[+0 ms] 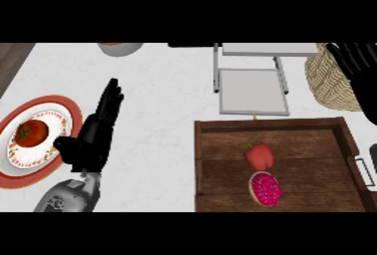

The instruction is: Pick the cupcake from the tray and place it in the tiered shelf

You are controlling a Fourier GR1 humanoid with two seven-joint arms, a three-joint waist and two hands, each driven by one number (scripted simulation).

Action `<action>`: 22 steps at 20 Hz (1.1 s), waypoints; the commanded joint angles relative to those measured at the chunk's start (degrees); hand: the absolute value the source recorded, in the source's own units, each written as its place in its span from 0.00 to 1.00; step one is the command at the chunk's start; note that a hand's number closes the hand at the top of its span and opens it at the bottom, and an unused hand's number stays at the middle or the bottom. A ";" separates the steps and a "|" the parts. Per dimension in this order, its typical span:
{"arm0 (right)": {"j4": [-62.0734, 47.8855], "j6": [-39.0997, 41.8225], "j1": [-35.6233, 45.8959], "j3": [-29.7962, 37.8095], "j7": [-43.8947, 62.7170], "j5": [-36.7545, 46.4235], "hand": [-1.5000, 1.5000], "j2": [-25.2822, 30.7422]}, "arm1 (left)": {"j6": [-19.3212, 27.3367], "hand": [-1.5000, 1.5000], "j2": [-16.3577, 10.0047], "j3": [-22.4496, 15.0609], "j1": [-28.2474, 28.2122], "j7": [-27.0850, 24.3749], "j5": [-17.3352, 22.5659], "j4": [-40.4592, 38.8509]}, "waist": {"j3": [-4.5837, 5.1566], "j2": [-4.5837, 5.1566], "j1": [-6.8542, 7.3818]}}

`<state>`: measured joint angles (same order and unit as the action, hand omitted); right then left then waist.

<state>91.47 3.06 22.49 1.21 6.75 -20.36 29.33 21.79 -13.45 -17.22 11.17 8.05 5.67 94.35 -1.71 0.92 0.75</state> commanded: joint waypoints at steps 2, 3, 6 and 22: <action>5.13 -4.59 -6.24 -0.07 4.69 1.32 0.00 -1.92 | -2.57 0.50 -2.47 1.82 0.55 -0.30 -1.05 -3.54 | 1.74 -1.04 -1.58; 2.33 -4.01 -8.33 3.68 2.03 0.05 0.00 -1.12 | -3.27 0.50 -2.65 1.12 -1.78 -2.16 -1.19 -2.97 | 1.71 -0.99 -1.45; 10.13 -10.25 -16.25 2.69 8.71 1.90 0.00 -2.17 | -6.22 0.50 -6.31 3.46 -0.31 -4.93 -1.53 -7.63 | 1.81 -1.20 -3.39; 14.00 -22.83 -40.41 3.21 -15.45 11.68 0.00 -15.60 | -11.86 0.50 -5.73 3.89 -0.70 -5.87 0.68 -9.88 | 1.72 -1.04 -1.51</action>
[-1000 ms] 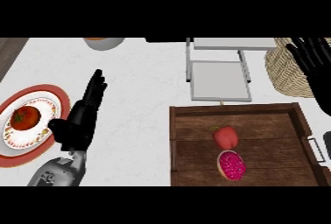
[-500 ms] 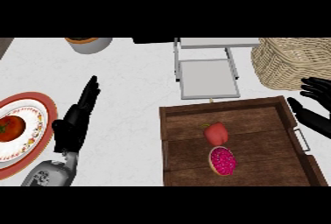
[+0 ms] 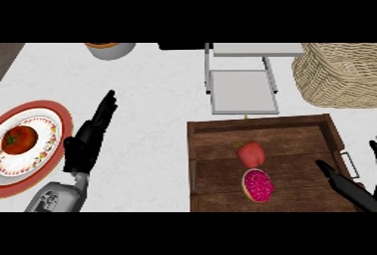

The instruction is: Pick the cupcake from the tray and place it in the tiered shelf

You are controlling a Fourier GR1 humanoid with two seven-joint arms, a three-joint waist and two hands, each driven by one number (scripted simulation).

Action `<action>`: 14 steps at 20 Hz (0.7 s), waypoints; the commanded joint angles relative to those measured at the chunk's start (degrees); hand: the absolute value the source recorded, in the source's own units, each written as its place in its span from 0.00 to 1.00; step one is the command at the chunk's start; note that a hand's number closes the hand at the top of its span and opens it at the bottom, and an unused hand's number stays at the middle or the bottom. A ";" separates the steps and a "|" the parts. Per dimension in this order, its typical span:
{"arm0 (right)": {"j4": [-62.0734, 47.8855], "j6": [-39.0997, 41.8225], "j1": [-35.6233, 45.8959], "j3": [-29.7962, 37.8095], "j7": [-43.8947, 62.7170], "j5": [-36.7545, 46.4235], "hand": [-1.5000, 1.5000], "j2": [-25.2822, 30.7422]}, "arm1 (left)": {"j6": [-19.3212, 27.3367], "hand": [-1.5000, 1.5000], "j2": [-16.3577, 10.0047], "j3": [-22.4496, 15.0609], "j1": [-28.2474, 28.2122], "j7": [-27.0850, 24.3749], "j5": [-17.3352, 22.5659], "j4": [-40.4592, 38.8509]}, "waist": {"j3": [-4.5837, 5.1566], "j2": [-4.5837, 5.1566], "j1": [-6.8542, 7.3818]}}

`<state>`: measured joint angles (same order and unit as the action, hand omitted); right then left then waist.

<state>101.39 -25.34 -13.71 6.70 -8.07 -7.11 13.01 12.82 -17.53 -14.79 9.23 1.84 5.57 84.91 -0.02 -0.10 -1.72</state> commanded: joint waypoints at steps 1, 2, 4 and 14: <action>4.68 7.87 -4.61 -2.41 1.60 -1.46 0.00 3.42 | -0.30 0.50 1.65 -0.27 1.63 -0.92 -1.23 -2.71 | 0.04 0.04 0.86; 10.06 9.03 -7.99 -3.90 6.83 0.65 0.00 7.38 | -1.68 0.50 -0.48 1.05 0.52 -0.87 0.21 -0.90 | 0.14 -0.11 0.66; 11.54 6.83 -5.96 -7.57 10.04 6.64 0.00 8.18 | 0.48 0.50 2.74 -0.75 2.95 0.83 -1.70 -2.18 | 0.14 0.10 1.09; 36.91 14.34 -9.76 -11.44 44.14 16.34 0.00 22.92 | -2.61 0.50 1.21 1.05 0.72 -1.72 -0.70 -1.77 | 0.30 -0.01 1.87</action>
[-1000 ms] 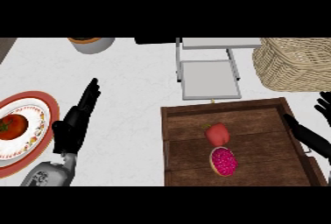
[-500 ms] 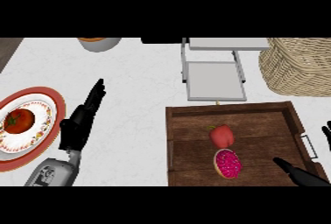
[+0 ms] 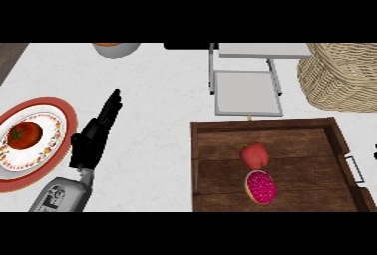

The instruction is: Pick the cupcake from the tray and place it in the tiered shelf

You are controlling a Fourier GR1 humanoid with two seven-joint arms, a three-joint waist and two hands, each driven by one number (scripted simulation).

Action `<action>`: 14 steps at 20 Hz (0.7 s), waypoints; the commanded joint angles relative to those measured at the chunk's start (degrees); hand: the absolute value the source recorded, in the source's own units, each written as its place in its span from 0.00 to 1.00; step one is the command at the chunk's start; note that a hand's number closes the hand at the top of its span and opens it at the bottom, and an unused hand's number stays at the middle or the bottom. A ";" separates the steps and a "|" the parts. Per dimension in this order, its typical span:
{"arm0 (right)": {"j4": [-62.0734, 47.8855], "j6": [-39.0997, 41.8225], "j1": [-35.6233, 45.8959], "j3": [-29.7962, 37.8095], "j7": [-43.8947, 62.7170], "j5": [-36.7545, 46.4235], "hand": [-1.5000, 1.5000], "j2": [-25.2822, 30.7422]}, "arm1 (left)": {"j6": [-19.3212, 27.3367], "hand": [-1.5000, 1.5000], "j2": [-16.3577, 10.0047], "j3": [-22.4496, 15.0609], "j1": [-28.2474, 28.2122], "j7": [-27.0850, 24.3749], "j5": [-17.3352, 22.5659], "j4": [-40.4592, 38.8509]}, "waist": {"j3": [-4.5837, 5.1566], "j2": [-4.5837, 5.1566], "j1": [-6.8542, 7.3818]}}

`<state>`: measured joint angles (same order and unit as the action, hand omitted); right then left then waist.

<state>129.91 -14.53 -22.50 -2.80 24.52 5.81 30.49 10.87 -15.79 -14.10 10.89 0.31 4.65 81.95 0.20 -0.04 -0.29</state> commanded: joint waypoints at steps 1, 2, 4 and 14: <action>6.28 6.12 2.10 -1.78 14.14 3.04 0.00 7.94 | -0.41 0.50 0.74 -0.61 1.18 0.18 -0.59 -0.17 | 0.07 0.24 0.78; 7.54 7.43 3.58 -2.89 18.09 3.96 0.00 9.58 | -0.72 0.50 0.45 -0.45 0.90 -0.16 -0.53 -0.55 | 0.15 0.35 1.29; 10.01 10.65 3.21 -5.16 23.00 5.78 0.00 12.39 | -0.90 0.50 0.69 -0.45 -1.14 -1.66 -0.27 -0.26 | 0.15 0.20 1.30; 9.77 15.90 23.46 -20.64 49.16 12.45 0.00 9.39 | -0.29 0.50 2.61 -0.29 0.00 1.06 -2.70 0.21 | -0.09 0.11 1.10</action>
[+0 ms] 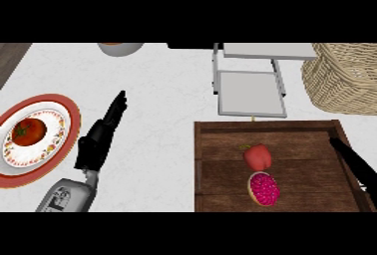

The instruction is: Pick the cupcake from the tray and place it in the tiered shelf

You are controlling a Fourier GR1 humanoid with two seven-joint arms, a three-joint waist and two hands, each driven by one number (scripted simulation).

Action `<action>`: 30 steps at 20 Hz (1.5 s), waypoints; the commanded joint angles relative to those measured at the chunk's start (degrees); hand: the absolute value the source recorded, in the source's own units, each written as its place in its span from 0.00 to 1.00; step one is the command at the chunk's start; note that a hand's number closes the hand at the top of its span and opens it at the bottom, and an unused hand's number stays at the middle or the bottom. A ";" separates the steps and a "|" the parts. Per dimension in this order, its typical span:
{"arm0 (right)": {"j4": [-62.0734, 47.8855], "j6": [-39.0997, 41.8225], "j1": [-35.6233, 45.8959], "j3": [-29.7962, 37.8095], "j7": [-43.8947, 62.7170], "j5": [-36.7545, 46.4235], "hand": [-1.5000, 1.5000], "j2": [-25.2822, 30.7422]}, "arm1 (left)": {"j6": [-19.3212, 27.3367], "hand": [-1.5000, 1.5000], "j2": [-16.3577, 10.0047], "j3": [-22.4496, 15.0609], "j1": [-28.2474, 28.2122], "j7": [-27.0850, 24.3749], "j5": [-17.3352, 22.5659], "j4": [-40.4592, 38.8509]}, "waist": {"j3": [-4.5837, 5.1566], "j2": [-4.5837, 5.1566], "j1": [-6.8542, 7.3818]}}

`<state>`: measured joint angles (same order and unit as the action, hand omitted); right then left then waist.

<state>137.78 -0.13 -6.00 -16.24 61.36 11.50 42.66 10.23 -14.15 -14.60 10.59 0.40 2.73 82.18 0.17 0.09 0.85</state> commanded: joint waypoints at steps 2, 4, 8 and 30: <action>3.03 2.08 10.64 -6.05 16.32 4.90 0.00 -3.08 | -1.48 0.50 0.85 2.23 2.89 0.07 0.61 -3.51 | -0.02 0.03 -0.45; 4.57 1.69 7.01 -6.69 14.58 7.37 0.00 -2.97 | -2.69 0.50 -1.30 4.17 1.78 1.15 1.40 -1.45 | -0.08 -0.16 -0.89; -2.56 1.04 13.14 -10.29 14.32 10.25 0.00 -6.34 | -1.20 0.50 1.31 1.78 -0.74 -0.42 -0.63 0.10 | -0.09 -0.14 -0.50; -7.60 4.75 11.43 -19.29 18.04 26.16 0.00 -19.97 | -2.96 0.50 1.78 4.80 1.46 0.27 -2.55 -1.94 | -0.08 -0.16 -1.05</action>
<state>131.13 2.68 4.96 -32.95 68.22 33.86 26.20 7.64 -12.33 -10.43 11.29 0.84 0.52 81.35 0.08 -0.10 -0.19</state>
